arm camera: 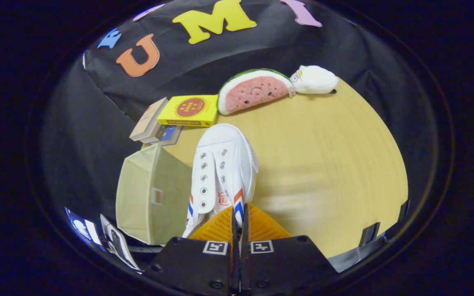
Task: Open the storage box then place both shoes into the box .Put the left shoe in first, then the right shoe, with the right side of both shoes facing outward in a uniform manner.
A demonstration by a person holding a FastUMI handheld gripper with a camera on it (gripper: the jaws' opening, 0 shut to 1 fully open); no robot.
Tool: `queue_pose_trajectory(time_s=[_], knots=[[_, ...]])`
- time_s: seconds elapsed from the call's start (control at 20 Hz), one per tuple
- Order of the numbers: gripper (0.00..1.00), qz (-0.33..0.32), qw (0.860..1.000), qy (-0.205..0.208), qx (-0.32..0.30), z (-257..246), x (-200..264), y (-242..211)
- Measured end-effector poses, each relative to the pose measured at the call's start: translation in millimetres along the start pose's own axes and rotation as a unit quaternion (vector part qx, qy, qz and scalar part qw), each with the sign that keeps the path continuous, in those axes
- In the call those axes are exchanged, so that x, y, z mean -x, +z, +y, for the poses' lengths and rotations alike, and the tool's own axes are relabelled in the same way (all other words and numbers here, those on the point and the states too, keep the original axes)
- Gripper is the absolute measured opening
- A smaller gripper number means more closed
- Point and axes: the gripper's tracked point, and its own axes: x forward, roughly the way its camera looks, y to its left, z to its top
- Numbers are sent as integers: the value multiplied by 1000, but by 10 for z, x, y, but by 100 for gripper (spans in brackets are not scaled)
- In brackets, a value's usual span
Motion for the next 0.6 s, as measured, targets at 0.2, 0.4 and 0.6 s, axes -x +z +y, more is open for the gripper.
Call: queue_pose_trajectory(time_s=[0.2,0.4,0.6], knots=[[6,-22,1000,13,14,954,34,14],[6,-18,1000,13,18,1608,-233,-115],[6,-6,999,-13,28,1828,-566,-326]])
